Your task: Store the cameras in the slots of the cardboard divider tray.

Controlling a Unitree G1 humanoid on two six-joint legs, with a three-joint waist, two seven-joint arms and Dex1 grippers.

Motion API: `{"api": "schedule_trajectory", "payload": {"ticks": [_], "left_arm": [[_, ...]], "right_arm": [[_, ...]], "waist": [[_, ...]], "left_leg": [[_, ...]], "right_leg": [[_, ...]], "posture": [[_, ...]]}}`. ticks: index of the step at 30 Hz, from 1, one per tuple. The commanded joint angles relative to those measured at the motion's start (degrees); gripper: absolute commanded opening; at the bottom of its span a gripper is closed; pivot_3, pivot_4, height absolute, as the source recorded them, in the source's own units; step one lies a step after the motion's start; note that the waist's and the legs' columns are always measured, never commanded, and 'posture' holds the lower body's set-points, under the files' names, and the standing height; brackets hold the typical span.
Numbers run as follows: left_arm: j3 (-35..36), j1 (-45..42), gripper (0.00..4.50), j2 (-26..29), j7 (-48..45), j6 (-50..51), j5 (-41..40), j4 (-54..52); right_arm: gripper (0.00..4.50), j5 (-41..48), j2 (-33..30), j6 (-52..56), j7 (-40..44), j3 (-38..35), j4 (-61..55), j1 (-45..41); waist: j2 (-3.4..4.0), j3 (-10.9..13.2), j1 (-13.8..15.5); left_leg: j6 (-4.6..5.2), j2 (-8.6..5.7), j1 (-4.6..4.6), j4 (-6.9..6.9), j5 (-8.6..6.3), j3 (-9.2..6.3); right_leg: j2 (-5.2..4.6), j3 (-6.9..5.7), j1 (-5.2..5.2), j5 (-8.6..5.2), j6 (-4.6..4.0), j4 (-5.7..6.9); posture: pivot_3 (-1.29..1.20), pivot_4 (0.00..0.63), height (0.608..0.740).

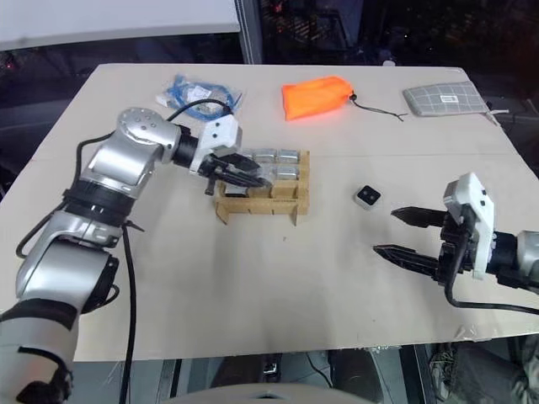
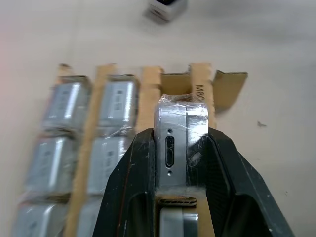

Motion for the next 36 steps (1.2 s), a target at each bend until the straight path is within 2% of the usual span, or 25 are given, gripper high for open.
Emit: {"api": "schedule_trajectory", "payload": {"ticks": [1,15,20,36], "left_arm": [[-0.45,-2.91,0.76,0.32,-2.39,-2.23,3.20,2.00],[-1.00,-3.23,0.76,-0.23,-5.82,-3.82,8.36,5.17],[-0.46,-3.87,0.76,-1.54,-2.81,-4.84,9.59,6.24],[-0.99,-3.51,0.76,-2.80,-2.01,-8.78,13.14,6.52]], "right_arm": [[4.44,1.64,0.15,-1.42,-1.21,-3.49,-1.99,0.12],[4.44,1.53,0.72,-4.76,-1.32,-3.86,-1.63,1.39],[4.44,1.24,0.81,-5.43,-1.46,-3.34,-1.48,1.49],[4.44,1.16,1.19,-6.51,-2.52,-2.71,-1.84,2.15]], "waist": [[0.00,0.00,0.00],[0.00,0.00,-0.11],[0.00,-0.01,-0.04],[-0.01,0.00,-0.02]], "left_leg": [[0.01,0.00,0.00,0.00,0.00,-0.01],[0.14,0.02,0.07,0.01,-0.08,-0.01],[0.14,0.02,0.10,0.01,-0.08,0.00],[0.13,0.02,0.11,0.07,-0.08,0.01]], "right_leg": [[0.00,0.00,0.00,0.00,0.00,0.00],[0.01,0.04,0.01,0.00,0.00,0.08],[0.02,0.07,0.02,0.00,0.00,0.09],[0.01,0.08,0.03,0.00,0.00,0.17]], "posture": [[0.00,0.150,0.740],[0.00,0.150,0.740],[0.00,0.150,0.740],[0.00,0.150,0.740]]}}
